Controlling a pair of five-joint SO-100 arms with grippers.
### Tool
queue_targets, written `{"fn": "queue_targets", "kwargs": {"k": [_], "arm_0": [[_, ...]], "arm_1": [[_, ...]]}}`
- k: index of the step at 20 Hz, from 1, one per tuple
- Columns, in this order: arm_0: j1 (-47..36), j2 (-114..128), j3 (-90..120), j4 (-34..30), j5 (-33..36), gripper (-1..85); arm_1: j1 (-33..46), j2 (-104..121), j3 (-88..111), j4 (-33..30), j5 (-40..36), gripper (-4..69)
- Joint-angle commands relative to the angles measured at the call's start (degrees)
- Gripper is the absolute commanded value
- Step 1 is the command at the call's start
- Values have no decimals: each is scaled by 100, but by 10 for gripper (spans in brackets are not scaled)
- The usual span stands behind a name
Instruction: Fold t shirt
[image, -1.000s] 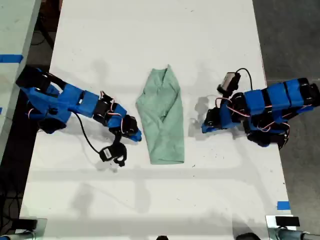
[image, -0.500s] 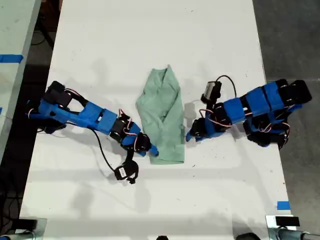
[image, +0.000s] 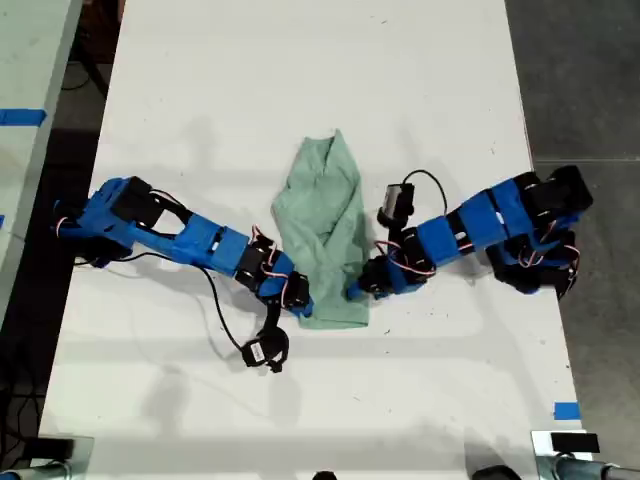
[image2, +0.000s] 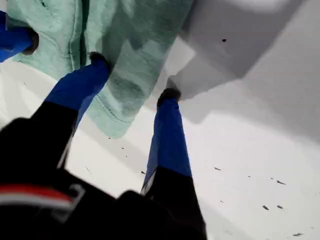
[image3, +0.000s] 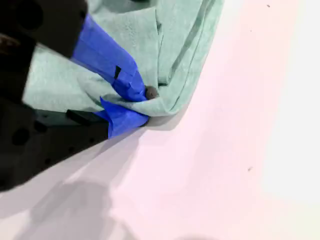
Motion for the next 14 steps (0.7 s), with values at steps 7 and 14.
{"fn": "queue_targets", "kwargs": {"k": [7, 14], "arm_0": [[176, 88, -123, 9, 70, -2], [817, 1635, -114, 483, -141, -2]], "arm_1": [[-932, -1863, -3190, 1187, 738, 8], [-1090, -1714, -5027, 2224, 571, 8]]}}
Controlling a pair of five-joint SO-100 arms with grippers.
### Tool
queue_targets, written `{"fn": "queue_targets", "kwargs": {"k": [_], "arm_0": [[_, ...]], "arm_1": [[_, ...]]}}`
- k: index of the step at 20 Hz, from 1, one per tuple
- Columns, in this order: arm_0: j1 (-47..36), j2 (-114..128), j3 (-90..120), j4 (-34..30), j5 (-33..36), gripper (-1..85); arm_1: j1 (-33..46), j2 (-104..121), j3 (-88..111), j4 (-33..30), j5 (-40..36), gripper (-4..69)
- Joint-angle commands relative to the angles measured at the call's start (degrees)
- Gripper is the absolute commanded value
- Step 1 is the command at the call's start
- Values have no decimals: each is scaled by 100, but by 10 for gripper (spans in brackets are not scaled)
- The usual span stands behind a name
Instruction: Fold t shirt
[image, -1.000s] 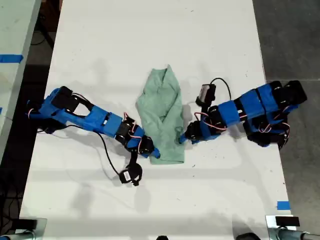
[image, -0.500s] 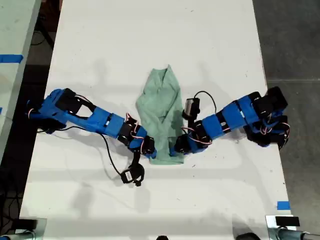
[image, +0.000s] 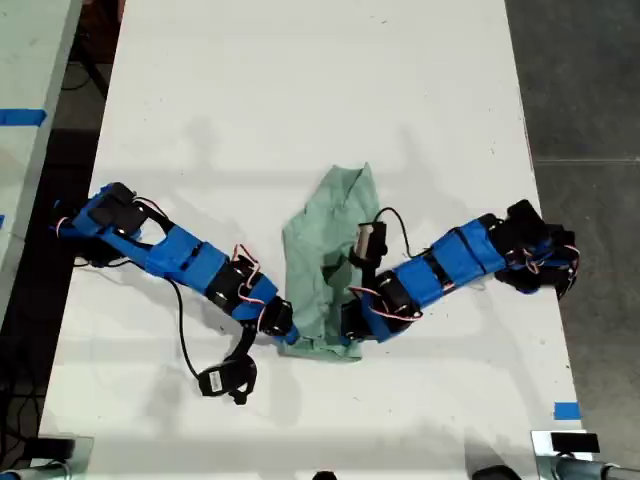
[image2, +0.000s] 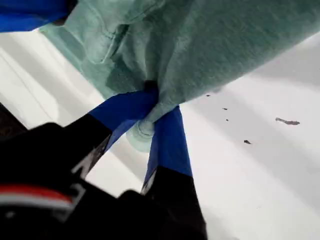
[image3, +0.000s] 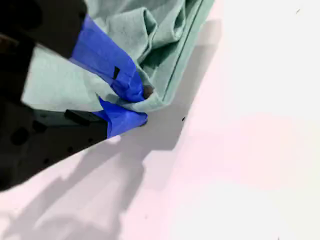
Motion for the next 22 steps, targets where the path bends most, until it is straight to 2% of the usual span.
{"fn": "queue_targets", "kwargs": {"k": [1, 6, 12, 13, 14, 15, 16, 18, 22], "arm_0": [[-220, 1037, -97, 211, 79, -2], [-1740, 1670, -105, 352, 932, -2], [-3401, 1564, -88, 483, 1485, -2], [-3595, 1538, -88, 422, 1608, -2], [-3771, 1529, -88, 316, 1758, -2], [-3911, 1521, -105, 149, 2021, 26], [-4069, 1521, -114, 88, 2197, 70], [-4377, 1529, -114, 132, 2338, 126], [-4772, 1837, -114, 378, 2417, 171]], "arm_1": [[369, 861, -229, 413, -378, 8], [1995, 1837, 229, 1081, -1222, 7], [3894, 2602, 1195, 1081, -2145, 11], [4122, 2681, 1354, 1063, -2250, 36], [4315, 2769, 1512, 1037, -2347, 121], [4482, 2848, 1696, 976, -2452, 231], [4676, 2927, 1854, 976, -2575, 309], [5089, 3226, 2268, 861, -2979, 309], [5766, 4535, 3313, 756, -3393, 309]]}}
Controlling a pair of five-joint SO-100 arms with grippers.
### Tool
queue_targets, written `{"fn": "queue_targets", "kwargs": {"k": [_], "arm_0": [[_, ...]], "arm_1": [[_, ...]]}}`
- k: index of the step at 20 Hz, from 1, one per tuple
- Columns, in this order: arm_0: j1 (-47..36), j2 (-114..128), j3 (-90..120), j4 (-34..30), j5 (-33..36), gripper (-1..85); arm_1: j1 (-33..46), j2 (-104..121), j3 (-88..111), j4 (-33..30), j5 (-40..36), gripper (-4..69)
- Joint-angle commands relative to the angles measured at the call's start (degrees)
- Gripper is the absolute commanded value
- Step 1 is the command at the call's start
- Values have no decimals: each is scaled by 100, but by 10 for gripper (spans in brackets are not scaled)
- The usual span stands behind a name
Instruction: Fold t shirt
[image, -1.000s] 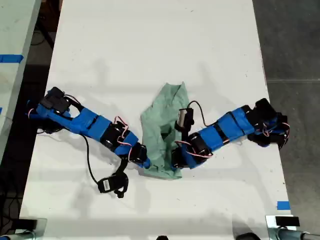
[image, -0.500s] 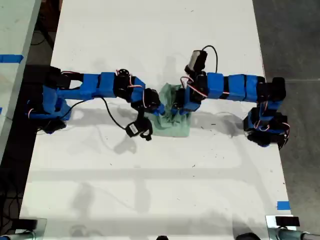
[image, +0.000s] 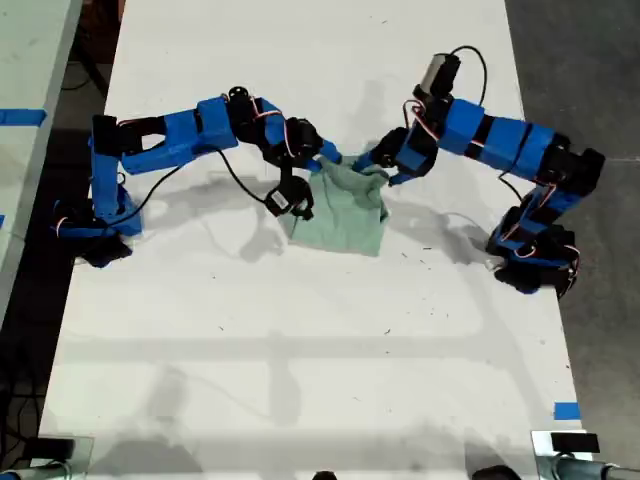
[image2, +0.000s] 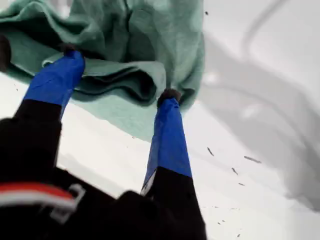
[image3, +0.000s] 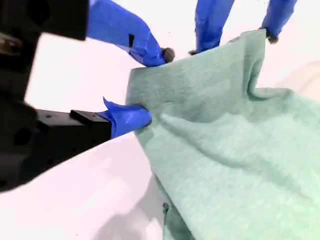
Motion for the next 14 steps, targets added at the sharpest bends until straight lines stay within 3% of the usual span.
{"fn": "queue_targets", "kwargs": {"k": [1, 5, 6, 7, 8, 9, 12, 14], "arm_0": [[-431, 642, -141, 220, 79, 198], [-914, 896, -141, 1046, 97, 220], [-923, 1116, -97, 1204, 88, 177], [-896, 1450, 0, 1327, 70, -1], [-800, 1846, 62, 1389, 211, -1], [-677, 2276, 70, 1556, 325, -1], [-167, 4192, 1055, 2039, 571, -1], [633, 6249, 2962, 1740, 9, -1]], "arm_1": [[448, 1301, 475, -158, -299, 309], [835, 2733, 1187, 123, -510, 306], [888, 3032, 1230, 369, -519, 303], [888, 3357, 1257, 633, -527, 282], [826, 3753, 1283, 888, -527, 199], [606, 4228, 1441, 1002, -475, 14], [-527, 5906, 2672, 1011, -97, 2], [-1362, 7058, 3806, 905, 431, 3]]}}
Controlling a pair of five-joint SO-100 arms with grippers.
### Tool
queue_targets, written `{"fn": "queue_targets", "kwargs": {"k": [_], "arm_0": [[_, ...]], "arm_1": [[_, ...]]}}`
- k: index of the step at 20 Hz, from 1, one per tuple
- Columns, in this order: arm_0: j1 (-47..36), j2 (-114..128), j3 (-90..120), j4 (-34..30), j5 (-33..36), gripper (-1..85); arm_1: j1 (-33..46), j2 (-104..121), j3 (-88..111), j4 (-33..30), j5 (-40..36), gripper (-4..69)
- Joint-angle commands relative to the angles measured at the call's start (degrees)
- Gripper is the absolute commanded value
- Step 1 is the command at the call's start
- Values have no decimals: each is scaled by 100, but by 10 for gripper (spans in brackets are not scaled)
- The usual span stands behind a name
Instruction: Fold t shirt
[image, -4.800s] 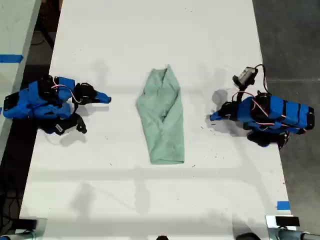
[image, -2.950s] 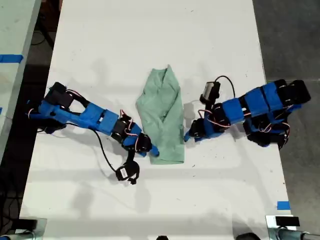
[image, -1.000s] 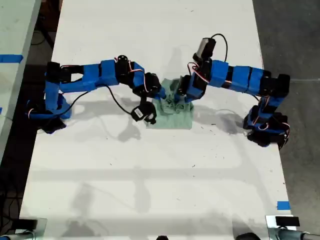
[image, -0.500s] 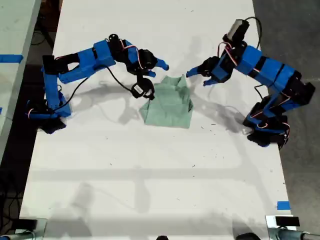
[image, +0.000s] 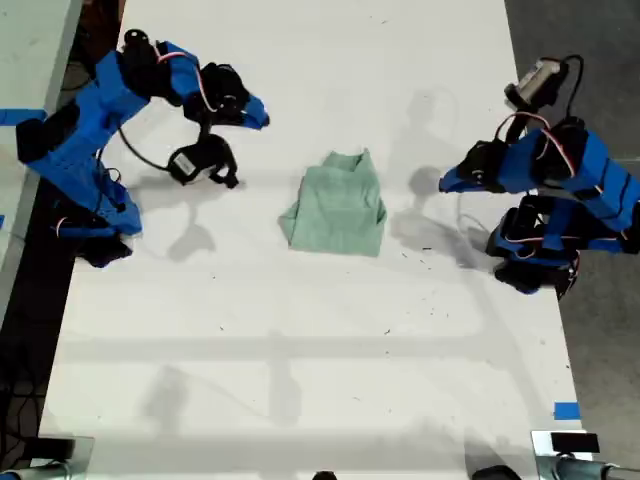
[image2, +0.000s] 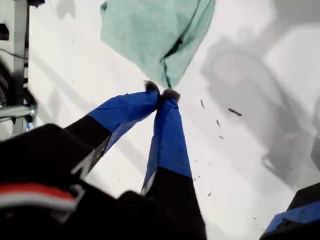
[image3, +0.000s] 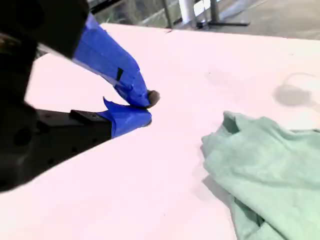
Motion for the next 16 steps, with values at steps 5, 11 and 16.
{"fn": "queue_targets", "kwargs": {"k": [5, 11, 16], "arm_0": [[2382, 5783, 7207, -2426, -2013, -2], [1107, 8912, 10354, -2821, 62, -2], [1274, 9062, 10424, -2566, -255, -2]], "arm_1": [[-2013, 3287, 3973, -1354, 896, 3], [-1512, 3691, 5265, -1213, 659, 7], [-1292, 3700, 5484, -1389, 79, 19]]}}
